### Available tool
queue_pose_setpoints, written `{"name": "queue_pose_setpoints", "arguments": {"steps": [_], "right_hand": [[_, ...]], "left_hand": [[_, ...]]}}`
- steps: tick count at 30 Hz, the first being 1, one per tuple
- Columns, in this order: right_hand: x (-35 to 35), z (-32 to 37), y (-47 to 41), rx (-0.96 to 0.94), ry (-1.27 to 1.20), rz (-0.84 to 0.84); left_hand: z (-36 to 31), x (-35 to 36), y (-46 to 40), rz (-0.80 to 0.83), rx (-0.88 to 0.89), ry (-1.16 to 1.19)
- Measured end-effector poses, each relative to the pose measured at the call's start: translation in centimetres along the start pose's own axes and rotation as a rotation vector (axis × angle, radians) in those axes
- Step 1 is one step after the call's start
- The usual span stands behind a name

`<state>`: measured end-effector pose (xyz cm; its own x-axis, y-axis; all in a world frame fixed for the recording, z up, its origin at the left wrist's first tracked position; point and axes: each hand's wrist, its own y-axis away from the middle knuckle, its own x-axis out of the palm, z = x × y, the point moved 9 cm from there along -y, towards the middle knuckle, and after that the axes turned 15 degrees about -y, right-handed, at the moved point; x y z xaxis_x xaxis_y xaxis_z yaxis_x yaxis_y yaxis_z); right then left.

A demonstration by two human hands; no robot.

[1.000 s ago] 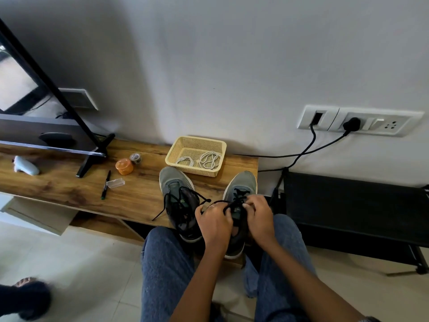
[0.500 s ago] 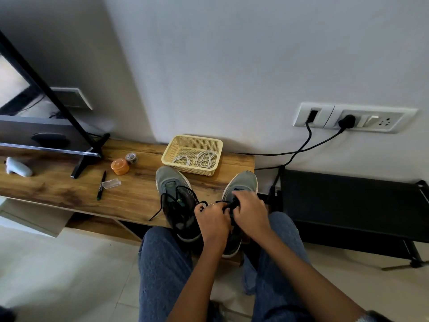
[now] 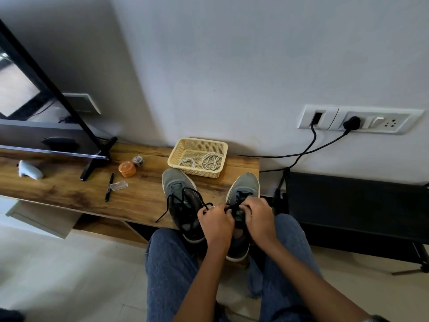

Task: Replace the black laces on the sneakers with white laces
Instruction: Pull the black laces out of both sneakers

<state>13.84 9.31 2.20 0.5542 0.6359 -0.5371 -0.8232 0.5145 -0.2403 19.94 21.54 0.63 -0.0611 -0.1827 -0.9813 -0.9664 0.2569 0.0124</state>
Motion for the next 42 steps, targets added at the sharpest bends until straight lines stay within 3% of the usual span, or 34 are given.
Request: {"name": "queue_pose_setpoints", "arguments": {"steps": [4,6,11,14,19,26,32,36,42], "right_hand": [[-5.0,-2.4,0.1,0.178,-0.202,-0.315],[-6.4,-4.5,0.2,0.323,-0.223,-0.387],[-5.7,-4.7,-0.5,0.408,-0.016,-0.168],[-4.4,-1.5,-1.0,0.19,0.145,-0.078],[2.1,1.7,-0.5,-0.071,0.421,0.279],[3.5,1.2,-0.7,-0.046,0.534,0.235],[1.8,2.7,-1.6,-0.21,0.523,0.185],[1.2,3.3,-2.4,-0.249,0.579,0.359],[2.5,2.0,-1.3,-0.09,0.556,0.528]], "left_hand": [[0.8,-0.3,-0.4,-0.02,-0.018,0.003],[0.6,-0.2,-0.3,-0.013,-0.003,0.0],[0.0,-0.3,0.1,-0.022,0.024,-0.015],[0.0,-0.3,0.2,-0.015,0.026,-0.023],[-0.1,-0.2,0.4,0.006,0.02,-0.012],[0.2,-0.3,0.7,0.001,0.01,0.016],[0.9,-0.1,0.5,-0.014,-0.045,0.02],[1.3,-0.1,0.2,-0.004,-0.067,0.022],[0.4,-0.3,0.8,-0.003,-0.02,0.016]]}}
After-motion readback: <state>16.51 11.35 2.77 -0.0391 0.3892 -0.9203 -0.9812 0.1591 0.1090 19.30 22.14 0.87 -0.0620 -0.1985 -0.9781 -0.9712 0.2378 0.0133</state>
